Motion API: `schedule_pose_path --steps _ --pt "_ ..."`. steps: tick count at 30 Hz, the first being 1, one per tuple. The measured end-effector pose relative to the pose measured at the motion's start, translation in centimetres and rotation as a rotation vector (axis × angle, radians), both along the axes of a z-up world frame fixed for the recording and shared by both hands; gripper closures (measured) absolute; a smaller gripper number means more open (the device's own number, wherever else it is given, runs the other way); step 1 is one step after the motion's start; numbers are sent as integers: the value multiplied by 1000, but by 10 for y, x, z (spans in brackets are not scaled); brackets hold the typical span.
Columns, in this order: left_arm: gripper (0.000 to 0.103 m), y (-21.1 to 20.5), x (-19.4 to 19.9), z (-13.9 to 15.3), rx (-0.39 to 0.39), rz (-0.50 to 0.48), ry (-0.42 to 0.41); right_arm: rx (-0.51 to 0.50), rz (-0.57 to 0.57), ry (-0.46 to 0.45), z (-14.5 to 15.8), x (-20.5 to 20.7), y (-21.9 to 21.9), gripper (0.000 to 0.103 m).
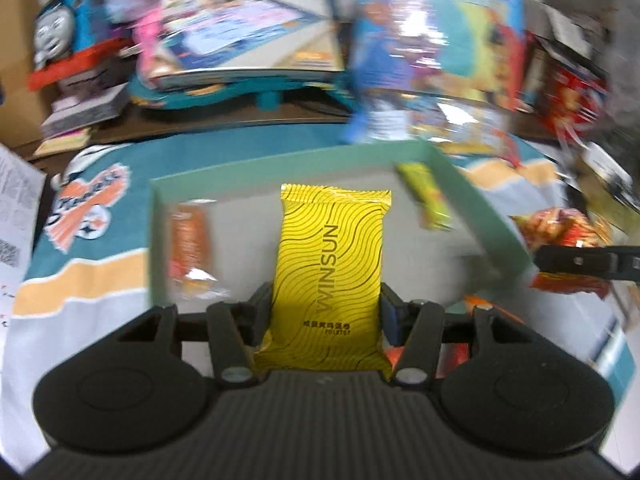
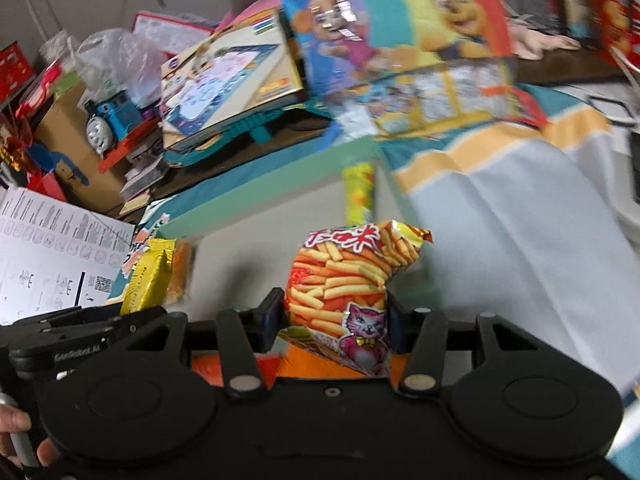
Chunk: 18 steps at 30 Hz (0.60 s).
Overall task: Organize snacks
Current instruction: 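Lower both packets into the green tray and open both tools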
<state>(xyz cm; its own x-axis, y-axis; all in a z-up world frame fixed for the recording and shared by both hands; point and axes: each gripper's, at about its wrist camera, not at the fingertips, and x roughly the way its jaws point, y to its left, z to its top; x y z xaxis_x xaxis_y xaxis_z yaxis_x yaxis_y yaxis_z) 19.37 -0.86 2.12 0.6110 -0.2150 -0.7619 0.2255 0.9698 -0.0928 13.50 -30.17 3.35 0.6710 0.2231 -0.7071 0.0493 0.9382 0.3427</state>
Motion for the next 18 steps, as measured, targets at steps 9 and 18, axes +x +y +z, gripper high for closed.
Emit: schedule_pose_path --steps 9,18 --pt "50 30 88 -33 19 114 51 -58 78 52 -26 113 40 53" --pt "50 24 129 -66 10 132 109 -75 132 118 -68 178 51 53"
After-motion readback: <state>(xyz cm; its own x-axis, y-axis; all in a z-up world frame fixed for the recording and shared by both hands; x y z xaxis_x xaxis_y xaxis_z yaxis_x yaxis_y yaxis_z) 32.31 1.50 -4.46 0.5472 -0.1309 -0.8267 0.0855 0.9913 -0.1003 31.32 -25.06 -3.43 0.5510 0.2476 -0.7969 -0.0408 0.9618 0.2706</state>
